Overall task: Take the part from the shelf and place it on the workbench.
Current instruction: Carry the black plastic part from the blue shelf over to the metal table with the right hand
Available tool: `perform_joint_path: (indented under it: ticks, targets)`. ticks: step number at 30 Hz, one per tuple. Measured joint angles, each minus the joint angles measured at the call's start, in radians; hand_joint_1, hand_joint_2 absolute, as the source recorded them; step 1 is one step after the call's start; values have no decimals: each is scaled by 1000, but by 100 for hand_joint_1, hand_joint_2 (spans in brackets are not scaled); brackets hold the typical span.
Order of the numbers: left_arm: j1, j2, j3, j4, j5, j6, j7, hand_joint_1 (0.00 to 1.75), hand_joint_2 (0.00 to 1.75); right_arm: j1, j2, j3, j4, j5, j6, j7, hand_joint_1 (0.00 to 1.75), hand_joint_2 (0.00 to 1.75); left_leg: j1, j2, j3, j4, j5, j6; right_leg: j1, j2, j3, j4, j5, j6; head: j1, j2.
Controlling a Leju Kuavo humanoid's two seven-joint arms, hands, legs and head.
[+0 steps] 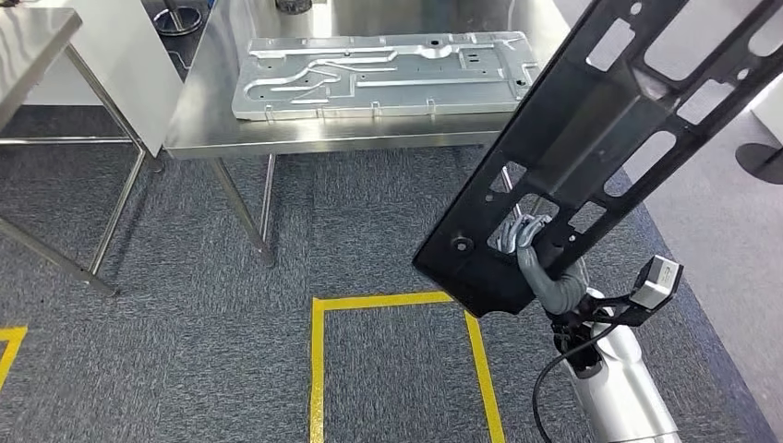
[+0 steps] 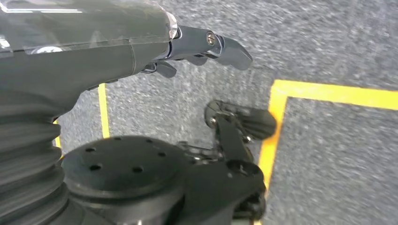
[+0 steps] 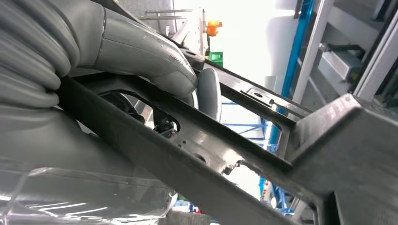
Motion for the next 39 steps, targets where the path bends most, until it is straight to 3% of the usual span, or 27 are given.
perform_joint_path:
  ticks: [1, 2, 3, 4, 5, 6, 7, 8, 10, 12, 15, 16, 17, 18, 20, 21, 24, 26, 28, 30, 31, 32, 33, 35, 37, 39]
  targets:
    - [0, -1, 1, 0, 1, 1, 0, 0, 175, -1, 0, 0, 2, 0, 1, 0, 175, 175, 1, -2, 23, 0, -17, -1, -2, 0, -31, -1, -42, 4, 0, 0]
    - [0, -1, 2, 0, 1, 2, 0, 0, 175, -2, 0, 1, 4, 0, 2, 0, 175, 175, 2, -4, 49, 0, -35, -3, -4, -1, -49, -27, -60, 8, 0, 0]
    - [0, -1, 3, 0, 2, 3, 0, 0, 175, -3, 0, 1, 6, 0, 2, 1, 175, 175, 4, -6, 75, 0, -54, -7, -6, -1, -56, -73, -39, 13, 0, 0]
    - [0, -1, 3, 0, 2, 3, 0, 0, 175, -4, 0, 1, 9, 0, 3, 2, 175, 175, 5, -8, 97, 1, -73, -12, -10, -3, -56, -133, 27, 18, 0, 0]
    - [0, -1, 3, 0, 2, 4, 1, 0, 175, -6, 0, 1, 13, 0, 3, 2, 175, 175, 5, -9, 118, 6, -92, -17, -12, -6, -54, -190, 114, 19, 0, 0]
    - [0, -1, 4, 0, 2, 6, 1, 0, 175, -9, 0, 3, 17, 1, 4, 4, 175, 175, 4, -10, 130, 9, -110, -24, -12, -10, -52, -228, 190, 15, 0, 0]
    - [-1, -1, 4, 0, 3, 7, 0, 0, 175, -11, 0, 4, 20, 1, 4, 5, 175, 175, 3, -10, 140, 11, -123, -30, -11, -11, -50, -248, 243, 8, 0, 0]
    - [-2, -1, 5, 0, 3, 9, -2, 0, 175, -16, 1, 6, 22, 1, 4, 5, 175, 175, 3, -10, 146, 16, -128, -37, -8, -12, -49, -252, 258, -4, 0, 0]
    - [-3, -1, 5, 0, 3, 13, -12, 0, 175, -25, 1, 9, 23, -1, 4, 6, 175, 175, 6, -7, 148, 28, -130, -49, -5, -6, -40, -253, 252, -24, 0, 0]
    - [-4, -1, 5, 0, 3, 17, -20, 0, 175, -30, 1, 10, 24, -3, 5, 5, 175, 175, 10, -2, 121, 89, -155, -56, -3, -4, -29, -255, 243, -39, -1, 0]
    - [-5, -1, 5, 0, 2, 20, -27, 0, 175, -30, 1, 10, 26, -6, 9, 3, 175, 175, 14, 3, 13, 258, -240, -65, 5, -4, -17, -256, 228, -51, -1, 0]
    - [-4, -1, 5, 0, 2, 20, -29, 0, 175, -29, 1, 11, 27, -7, 10, 3, 175, 175, 14, 3, -15, 287, -251, -65, 8, -4, -11, -256, 222, -53, -1, 0]
    - [-3, -1, 5, 0, 2, 20, -30, 0, 175, -28, 1, 11, 29, -8, 10, 3, 175, 175, 13, 3, -29, 283, -239, -62, 11, -4, -4, -256, 217, -55, -1, 0]
    - [-2, -1, 5, 0, 2, 20, -31, 0, 175, -27, 1, 12, 31, -9, 10, 3, 175, 175, 11, 3, -27, 244, -203, -55, 14, -3, 4, -256, 212, -57, -1, 0]
    - [-3, 0, 5, 0, 2, 20, -35, 0, 175, -27, 1, 12, 34, -10, 10, 2, 175, 175, -2, 9, 1, 122, -107, -31, 17, -4, 17, -258, 206, -57, -1, 0]
    - [-4, 2, 5, 0, 1, 19, -37, 0, 175, -27, 1, 13, 34, -11, 11, 1, 175, 175, -9, 10, 11, 74, -81, -19, 16, -3, 20, -260, 205, -54, -1, 0]
    - [-8, 8, 5, 0, 0, 19, -40, 0, 175, -21, 1, 15, 35, -12, 11, -1, 175, 175, -24, 9, 15, 27, -62, 7, 8, -1, 23, -272, 209, -37, -1, 0]
    - [-7, 7, 5, 0, -1, 18, -40, 0, 175, -19, 0, 16, 34, -13, 11, -1, 175, 175, -17, 10, 32, -6, -24, 10, 9, -1, 24, -266, 203, -30, -1, 0]
    - [-8, 5, 5, 0, -3, 18, -40, 0, 175, -18, -1, 16, 34, -13, 11, -2, 175, 175, -7, 13, 45, -30, 2, 5, 9, -1, -6, -193, 156, -22, -1, 0]
    - [-9, 4, 5, 0, -5, 18, -40, 0, 175, -13, -2, 16, 34, -13, 11, -3, 175, 175, -6, 14, 43, -30, 3, 1, 3, -1, -65, -65, 90, -9, 0, 0]
    - [-8, 4, 5, 0, -5, 18, -40, 0, 175, -9, -2, 16, 34, -12, 11, -3, 175, 175, -5, 13, 41, -26, 1, -2, -1, -1, -87, -21, 77, -3, 0, 0]
    - [-7, 3, 5, 0, -6, 18, -40, 0, 175, -6, -2, 16, 34, -12, 11, -3, 175, 175, -2, 13, 39, -21, -3, -6, -6, -1, -91, -12, 83, 4, 0, 0]
    - [-6, 2, 5, 0, -6, 18, -40, 0, 175, -5, -2, 16, 34, -13, 11, -3, 175, 175, 1, 12, 38, -13, -9, -11, -10, -2, -76, -42, 106, 10, 0, 0]
    - [-6, 1, 5, 0, -5, 17, -40, 0, 175, -5, -2, 16, 35, -13, 11, -3, 175, 175, 8, 10, 31, 14, -28, -25, -17, -1, -11, -166, 163, 22, 0, 0]
    - [-6, 2, 5, 0, -2, 17, -41, 0, 175, -5, -1, 17, 35, -12, 11, -3, 175, 175, 10, 8, 20, 42, -48, -41, -17, 5, 24, -235, 179, 12, -1, 0]
    - [-5, 3, 5, 0, 0, 17, -43, 0, 175, -6, -1, 19, 35, -12, 11, -2, 175, 175, 10, 7, 14, 52, -56, -50, -13, 10, 21, -235, 171, -10, -2, 0]
